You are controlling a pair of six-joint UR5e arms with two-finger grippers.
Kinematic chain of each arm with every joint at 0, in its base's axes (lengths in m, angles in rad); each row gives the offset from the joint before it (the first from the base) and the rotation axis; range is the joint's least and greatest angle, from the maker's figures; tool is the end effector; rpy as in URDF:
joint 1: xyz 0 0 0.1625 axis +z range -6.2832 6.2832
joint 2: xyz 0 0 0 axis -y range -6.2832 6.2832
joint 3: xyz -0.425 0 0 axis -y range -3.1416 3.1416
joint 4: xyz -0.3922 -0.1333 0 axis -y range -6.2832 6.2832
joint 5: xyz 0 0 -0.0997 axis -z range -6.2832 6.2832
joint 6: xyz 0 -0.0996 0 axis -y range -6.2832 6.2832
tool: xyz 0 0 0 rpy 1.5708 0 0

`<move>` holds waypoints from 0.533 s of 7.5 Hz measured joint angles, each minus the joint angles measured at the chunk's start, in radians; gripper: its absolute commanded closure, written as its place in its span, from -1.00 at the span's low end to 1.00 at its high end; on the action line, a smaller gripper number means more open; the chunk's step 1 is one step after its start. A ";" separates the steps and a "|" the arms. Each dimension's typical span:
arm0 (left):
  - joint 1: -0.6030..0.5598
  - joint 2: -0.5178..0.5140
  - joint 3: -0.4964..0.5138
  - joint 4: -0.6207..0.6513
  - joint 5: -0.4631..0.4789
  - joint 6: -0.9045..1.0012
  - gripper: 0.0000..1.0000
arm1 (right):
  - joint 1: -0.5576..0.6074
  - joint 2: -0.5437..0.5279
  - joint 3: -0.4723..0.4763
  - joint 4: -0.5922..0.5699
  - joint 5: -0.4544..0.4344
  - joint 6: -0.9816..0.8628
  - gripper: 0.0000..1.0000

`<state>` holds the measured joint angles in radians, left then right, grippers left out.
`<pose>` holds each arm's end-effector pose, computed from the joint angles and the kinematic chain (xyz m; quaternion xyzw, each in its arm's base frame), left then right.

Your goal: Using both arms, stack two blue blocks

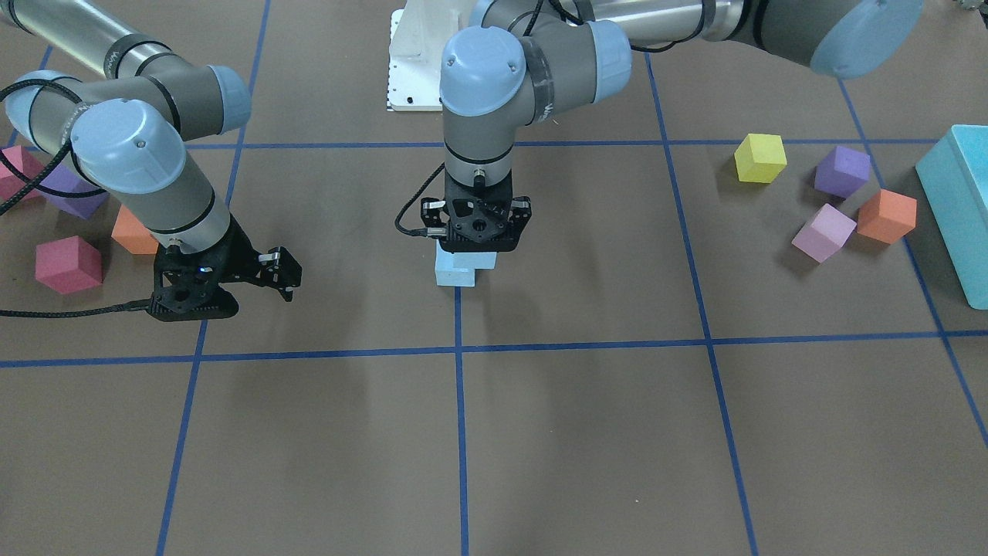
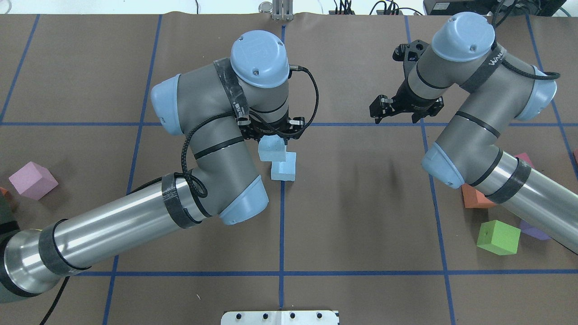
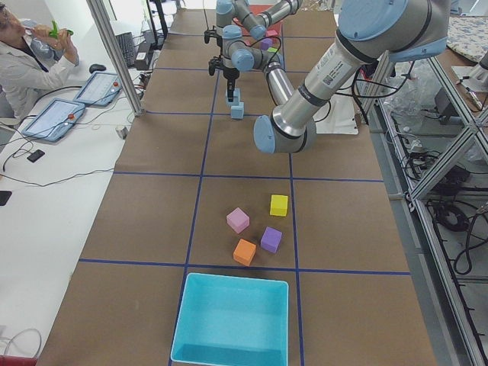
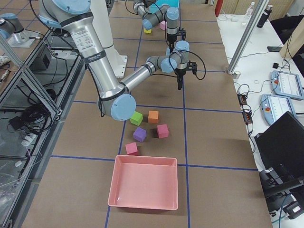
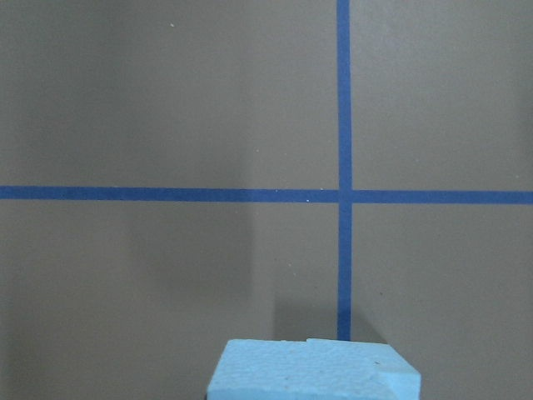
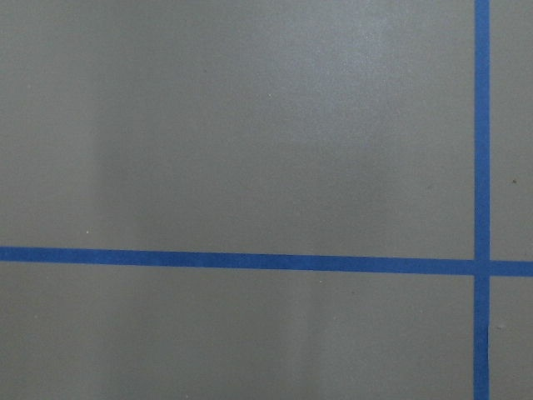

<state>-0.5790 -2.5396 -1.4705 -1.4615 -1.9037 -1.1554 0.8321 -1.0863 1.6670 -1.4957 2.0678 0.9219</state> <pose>0.5649 -0.4897 0.1034 0.0390 0.3946 -0.0137 0.9179 -0.3798 -0.5445 0.3320 0.0387 -0.3875 0.0051 0.9210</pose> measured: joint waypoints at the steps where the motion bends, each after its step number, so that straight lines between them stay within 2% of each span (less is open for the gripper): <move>1: 0.007 -0.024 0.033 -0.003 0.008 -0.003 -0.23 | 0.000 0.000 -0.001 0.000 0.000 0.000 -1.00; 4: 0.012 -0.035 0.070 -0.010 0.012 0.002 -0.23 | -0.003 0.002 0.000 0.000 -0.001 0.000 -1.00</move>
<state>-0.5673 -2.5742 -1.4007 -1.4715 -1.8916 -1.1536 0.8292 -1.0847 1.6669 -1.4956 2.0668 0.9220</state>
